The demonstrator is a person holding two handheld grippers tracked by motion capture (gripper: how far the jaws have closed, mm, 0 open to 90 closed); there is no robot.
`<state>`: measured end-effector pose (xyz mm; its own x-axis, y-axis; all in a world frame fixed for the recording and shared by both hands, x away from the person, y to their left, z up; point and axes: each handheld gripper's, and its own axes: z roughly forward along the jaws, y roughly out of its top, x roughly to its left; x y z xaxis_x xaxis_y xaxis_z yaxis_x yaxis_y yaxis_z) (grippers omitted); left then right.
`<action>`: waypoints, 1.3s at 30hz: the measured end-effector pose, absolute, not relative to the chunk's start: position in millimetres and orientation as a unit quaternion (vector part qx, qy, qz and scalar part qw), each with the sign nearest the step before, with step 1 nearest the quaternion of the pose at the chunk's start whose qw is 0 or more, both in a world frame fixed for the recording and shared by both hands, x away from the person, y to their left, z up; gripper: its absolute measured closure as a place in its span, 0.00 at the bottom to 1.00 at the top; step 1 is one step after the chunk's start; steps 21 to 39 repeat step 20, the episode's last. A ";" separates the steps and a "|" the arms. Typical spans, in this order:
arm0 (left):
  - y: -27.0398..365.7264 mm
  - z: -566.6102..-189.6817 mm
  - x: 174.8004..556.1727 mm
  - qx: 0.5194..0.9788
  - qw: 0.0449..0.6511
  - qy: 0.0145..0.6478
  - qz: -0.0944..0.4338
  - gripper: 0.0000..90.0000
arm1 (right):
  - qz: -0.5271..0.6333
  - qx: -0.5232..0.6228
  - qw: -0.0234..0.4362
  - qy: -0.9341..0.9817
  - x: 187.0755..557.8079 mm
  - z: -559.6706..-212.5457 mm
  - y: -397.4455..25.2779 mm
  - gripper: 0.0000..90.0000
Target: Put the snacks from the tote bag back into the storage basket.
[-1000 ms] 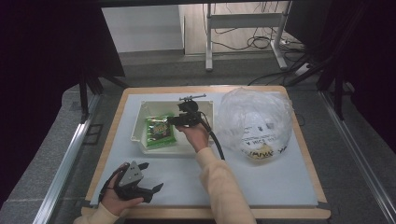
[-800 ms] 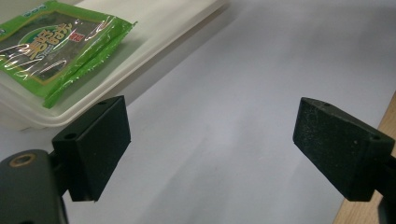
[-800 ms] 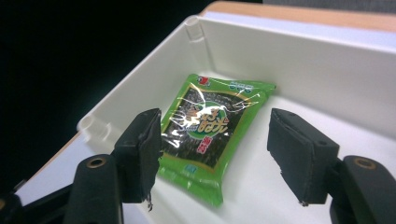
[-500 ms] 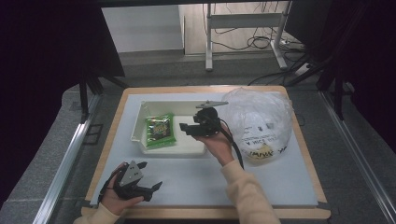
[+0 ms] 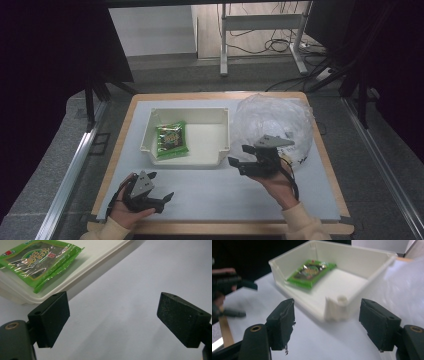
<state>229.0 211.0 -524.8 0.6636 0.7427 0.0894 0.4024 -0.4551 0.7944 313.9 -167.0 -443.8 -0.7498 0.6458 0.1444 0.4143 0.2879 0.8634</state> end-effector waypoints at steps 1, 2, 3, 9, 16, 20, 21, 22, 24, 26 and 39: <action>211.0 -525.1 229.2 0.825 0.389 0.347 0.218 0.12 | 0.490 0.335 0.119 0.796 309.9 -447.0 -173.3 0.33; 210.8 -525.3 229.3 0.825 0.389 0.348 0.219 0.12 | 0.488 0.336 0.122 0.796 306.6 -450.6 -179.0 0.33; 210.8 -525.4 229.5 0.825 0.389 0.347 0.219 0.12 | 0.487 0.338 0.123 0.796 303.9 -453.9 -184.2 0.33; 210.9 -525.1 229.0 0.824 0.392 0.345 0.219 0.12 | 0.481 0.354 0.120 0.793 299.4 -468.4 -200.0 0.32; 210.4 -524.8 227.9 0.828 0.394 0.336 0.216 0.12 | 0.486 0.348 0.142 0.789 295.7 -465.0 -198.8 0.32; 210.1 -524.9 227.7 0.829 0.394 0.334 0.216 0.12 | 0.486 0.348 0.148 0.788 295.4 -467.6 -198.9 0.32; 210.1 -524.9 227.7 0.829 0.394 0.334 0.216 0.12 | 0.486 0.348 0.148 0.788 295.4 -467.6 -198.9 0.32; 210.1 -524.9 227.7 0.829 0.394 0.334 0.216 0.12 | 0.486 0.348 0.148 0.788 295.4 -467.6 -198.9 0.32; 210.1 -524.9 227.7 0.829 0.394 0.334 0.216 0.12 | 0.486 0.348 0.148 0.788 295.4 -467.6 -198.9 0.32; 210.1 -524.9 227.7 0.829 0.394 0.334 0.216 0.12 | 0.486 0.348 0.148 0.788 295.4 -467.6 -198.9 0.32; 210.1 -524.9 227.7 0.829 0.394 0.334 0.216 0.12 | 0.486 0.348 0.148 0.788 295.4 -467.6 -198.9 0.32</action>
